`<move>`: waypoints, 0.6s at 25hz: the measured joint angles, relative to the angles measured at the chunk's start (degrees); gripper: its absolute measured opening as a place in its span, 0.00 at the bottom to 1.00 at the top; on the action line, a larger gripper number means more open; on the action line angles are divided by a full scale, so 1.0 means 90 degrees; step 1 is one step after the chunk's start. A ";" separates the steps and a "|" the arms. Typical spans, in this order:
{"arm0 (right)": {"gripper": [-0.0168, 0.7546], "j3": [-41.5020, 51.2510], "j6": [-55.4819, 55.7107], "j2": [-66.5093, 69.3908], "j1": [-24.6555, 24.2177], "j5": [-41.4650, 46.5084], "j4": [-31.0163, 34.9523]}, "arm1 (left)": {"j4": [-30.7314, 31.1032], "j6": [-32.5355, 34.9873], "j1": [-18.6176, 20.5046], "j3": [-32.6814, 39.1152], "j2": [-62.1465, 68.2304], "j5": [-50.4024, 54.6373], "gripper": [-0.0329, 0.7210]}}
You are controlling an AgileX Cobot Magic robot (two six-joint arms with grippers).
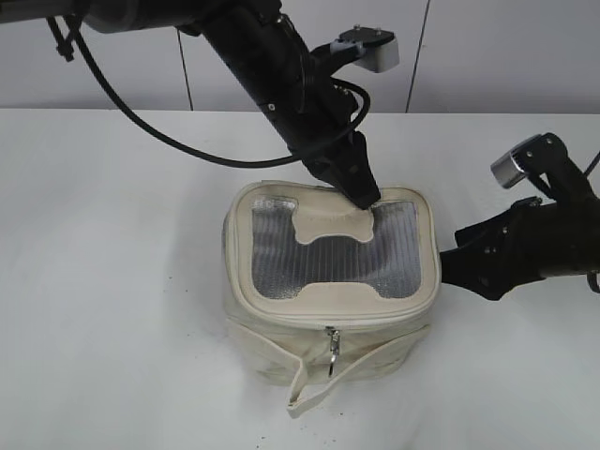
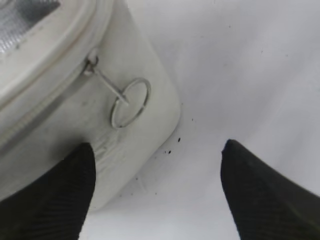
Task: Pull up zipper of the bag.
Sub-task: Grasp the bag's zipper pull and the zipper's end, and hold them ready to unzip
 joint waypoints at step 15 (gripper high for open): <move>0.77 -0.0122 -0.2572 0.0873 -0.0031 0.1202 0.1569 | 0.0012 0.0000 0.0012 0.0000 0.0000 0.0033 0.10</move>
